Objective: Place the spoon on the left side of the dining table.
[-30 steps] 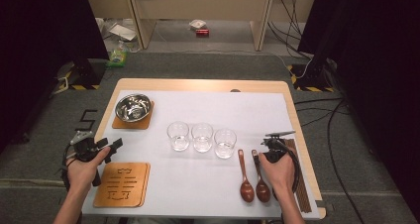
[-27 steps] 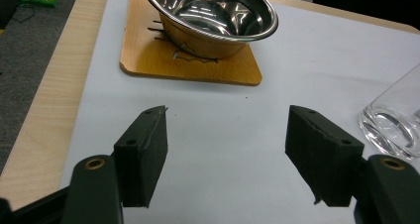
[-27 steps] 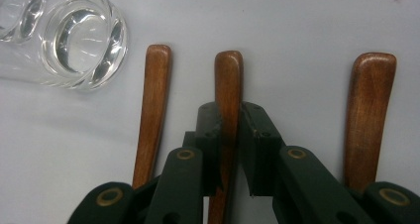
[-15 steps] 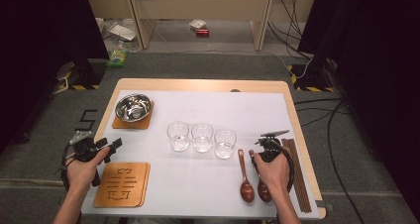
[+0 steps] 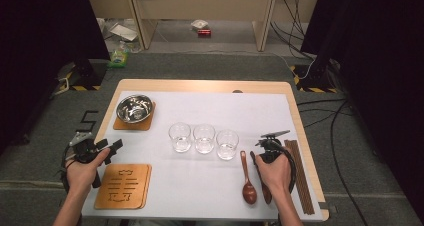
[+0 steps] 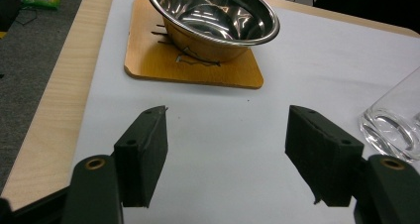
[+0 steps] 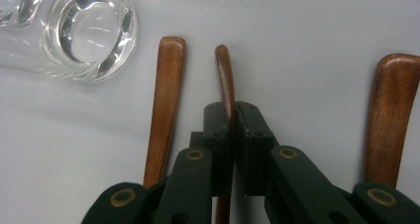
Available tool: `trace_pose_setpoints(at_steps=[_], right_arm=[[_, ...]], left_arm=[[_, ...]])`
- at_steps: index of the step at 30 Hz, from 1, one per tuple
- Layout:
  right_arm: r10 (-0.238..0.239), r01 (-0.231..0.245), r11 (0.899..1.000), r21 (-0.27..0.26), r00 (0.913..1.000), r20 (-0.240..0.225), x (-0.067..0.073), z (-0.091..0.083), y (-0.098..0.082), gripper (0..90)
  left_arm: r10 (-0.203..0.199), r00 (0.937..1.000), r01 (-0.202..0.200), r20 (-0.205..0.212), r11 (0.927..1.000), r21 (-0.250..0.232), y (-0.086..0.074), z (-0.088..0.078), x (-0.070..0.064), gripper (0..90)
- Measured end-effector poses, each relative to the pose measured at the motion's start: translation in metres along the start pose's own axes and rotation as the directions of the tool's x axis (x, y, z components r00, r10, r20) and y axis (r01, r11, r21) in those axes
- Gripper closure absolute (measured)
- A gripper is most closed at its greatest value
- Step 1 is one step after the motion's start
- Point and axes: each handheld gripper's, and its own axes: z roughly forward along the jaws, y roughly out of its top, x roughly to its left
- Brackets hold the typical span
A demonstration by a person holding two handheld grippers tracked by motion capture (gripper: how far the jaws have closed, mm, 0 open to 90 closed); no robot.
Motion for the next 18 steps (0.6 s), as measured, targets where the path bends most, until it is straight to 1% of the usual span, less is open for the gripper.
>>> trace_pose_setpoints(at_steps=[2, 3, 4, 8, 9, 11, 13, 14, 15, 18], right_arm=[[0.008, -0.008, 1.0, -0.009, 1.0, -0.006, -0.001, -0.001, -0.001, 84.4], [0.001, -0.001, 1.0, -0.016, 1.0, -0.01, -0.002, -0.002, -0.002, 84.5], [0.008, -0.008, 1.0, -0.019, 0.9999, -0.014, -0.002, -0.003, -0.002, 84.4], [0.005, -0.006, 0.999, -0.037, 0.9998, -0.022, -0.003, -0.006, -0.003, 84.5], [0.005, -0.007, 0.999, -0.054, 0.9996, -0.027, -0.004, -0.009, -0.003, 84.5], [0.008, -0.01, 0.998, -0.062, 0.9995, -0.03, -0.004, -0.011, -0.003, 84.5], [0.0, -0.004, 0.996, -0.094, 0.9994, -0.035, -0.005, -0.017, -0.003, 84.4], [0.0, -0.004, 0.996, -0.094, 0.9994, -0.035, -0.005, -0.017, -0.003, 84.4], [-0.005, 0.0, 0.994, -0.111, 0.9993, -0.037, -0.004, -0.022, -0.002, 84.4], [-0.013, 0.008, 0.99, -0.14, 0.9992, -0.037, -0.004, -0.027, -0.001, 84.4]], left_arm=[[0.0, 1.0, 0.0, 0.0, 1.0, -0.001, 0.0, 0.0, 0.0, 32.3], [0.0, 1.0, 0.0, 0.0, 1.0, -0.002, 0.0, 0.0, 0.0, 32.3], [0.0, 1.0, 0.0, 0.0, 1.0, -0.003, 0.0, 0.0, 0.0, 32.4], [0.001, 1.0, -0.001, 0.0, 1.0, -0.006, 0.0, 0.0, -0.001, 32.4], [0.002, 1.0, -0.002, 0.0, 1.0, -0.008, 0.0, -0.001, -0.001, 32.4], [0.002, 1.0, -0.002, 0.0, 1.0, -0.008, 0.0, -0.001, -0.001, 32.5], [0.002, 1.0, -0.002, 0.0, 1.0, -0.009, 0.0, -0.001, -0.001, 32.6], [0.002, 1.0, -0.002, 0.0, 1.0, -0.009, 0.0, -0.001, -0.001, 32.6], [0.001, 1.0, -0.001, 0.002, 1.0, -0.008, 0.0, -0.001, -0.001, 32.6], [0.002, 1.0, -0.002, 0.002, 1.0, -0.008, 0.0, 0.0, -0.002, 32.6]])
